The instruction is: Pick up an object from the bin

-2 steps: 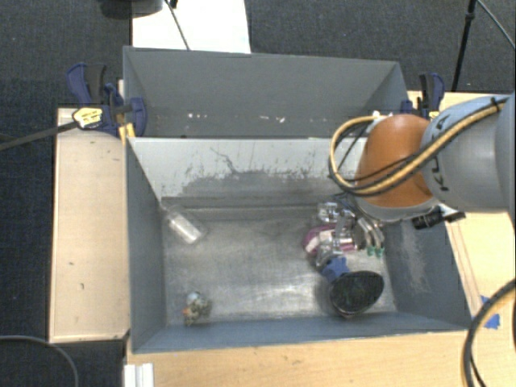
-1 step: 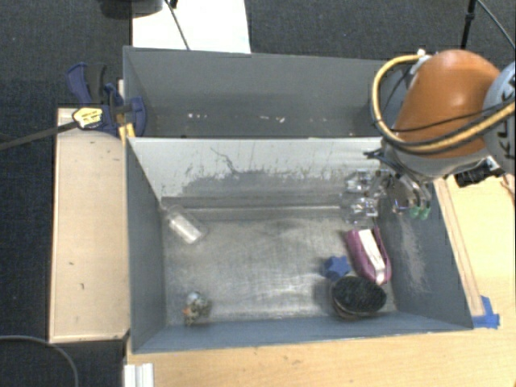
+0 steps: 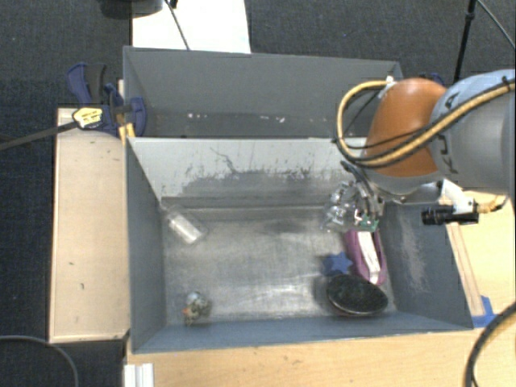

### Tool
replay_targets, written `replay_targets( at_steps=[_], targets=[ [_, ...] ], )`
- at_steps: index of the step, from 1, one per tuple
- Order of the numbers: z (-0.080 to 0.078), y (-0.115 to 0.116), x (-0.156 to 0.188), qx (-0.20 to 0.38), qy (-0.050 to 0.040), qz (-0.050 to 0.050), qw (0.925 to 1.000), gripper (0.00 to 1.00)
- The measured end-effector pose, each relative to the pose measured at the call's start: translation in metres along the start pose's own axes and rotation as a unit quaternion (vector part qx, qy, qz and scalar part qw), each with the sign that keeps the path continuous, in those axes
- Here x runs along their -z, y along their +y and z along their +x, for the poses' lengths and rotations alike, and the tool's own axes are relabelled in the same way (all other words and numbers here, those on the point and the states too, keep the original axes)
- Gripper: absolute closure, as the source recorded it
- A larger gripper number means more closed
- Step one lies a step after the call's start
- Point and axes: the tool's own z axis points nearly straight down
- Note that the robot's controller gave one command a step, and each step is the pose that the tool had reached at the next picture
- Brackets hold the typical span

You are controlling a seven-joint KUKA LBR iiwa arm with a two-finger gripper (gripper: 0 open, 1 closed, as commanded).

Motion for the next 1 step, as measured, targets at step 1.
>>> replay_targets(
  at_steps=[1],
  targets=[
    [0.0572, -0.0689, 0.1128, 0.042, -0.0057, -0.001, 0.9991, 1.00]
  ],
)
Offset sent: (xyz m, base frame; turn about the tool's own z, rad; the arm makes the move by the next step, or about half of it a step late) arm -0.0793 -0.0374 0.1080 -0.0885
